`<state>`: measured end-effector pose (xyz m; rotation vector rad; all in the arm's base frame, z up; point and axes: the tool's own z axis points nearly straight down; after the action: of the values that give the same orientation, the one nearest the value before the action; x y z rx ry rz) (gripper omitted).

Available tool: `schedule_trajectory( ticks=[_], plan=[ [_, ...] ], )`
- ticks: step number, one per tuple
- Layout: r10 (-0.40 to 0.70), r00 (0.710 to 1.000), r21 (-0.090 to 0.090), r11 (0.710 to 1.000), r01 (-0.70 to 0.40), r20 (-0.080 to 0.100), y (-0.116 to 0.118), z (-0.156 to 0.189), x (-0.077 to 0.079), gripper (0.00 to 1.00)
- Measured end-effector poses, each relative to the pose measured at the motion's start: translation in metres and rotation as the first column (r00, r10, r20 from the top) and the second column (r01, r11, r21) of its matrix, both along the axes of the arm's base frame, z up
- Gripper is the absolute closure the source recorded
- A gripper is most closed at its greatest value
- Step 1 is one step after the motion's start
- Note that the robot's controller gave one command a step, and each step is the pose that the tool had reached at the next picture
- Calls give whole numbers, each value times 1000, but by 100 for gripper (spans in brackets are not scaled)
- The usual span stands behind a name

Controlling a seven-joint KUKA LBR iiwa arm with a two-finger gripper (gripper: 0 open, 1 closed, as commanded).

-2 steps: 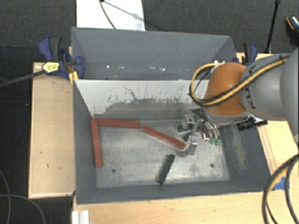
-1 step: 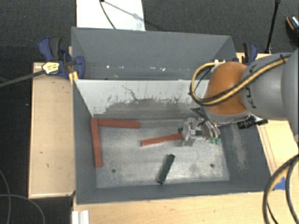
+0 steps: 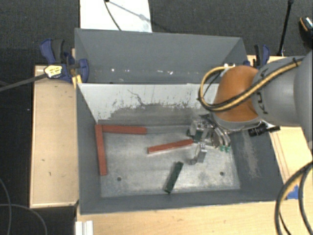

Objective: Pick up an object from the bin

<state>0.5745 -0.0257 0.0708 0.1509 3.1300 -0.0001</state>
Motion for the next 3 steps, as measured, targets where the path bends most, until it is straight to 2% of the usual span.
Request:
schedule_trajectory(
  ticks=[1,2,3],
  plan=[
    [2,1000,0,1000,-2,6,0,3,2,100],
    [15,1000,-1,1000,-15,2,-10,120,-16,100],
    [17,1000,0,1000,-17,-5,-9,115,-18,0]
  ],
)
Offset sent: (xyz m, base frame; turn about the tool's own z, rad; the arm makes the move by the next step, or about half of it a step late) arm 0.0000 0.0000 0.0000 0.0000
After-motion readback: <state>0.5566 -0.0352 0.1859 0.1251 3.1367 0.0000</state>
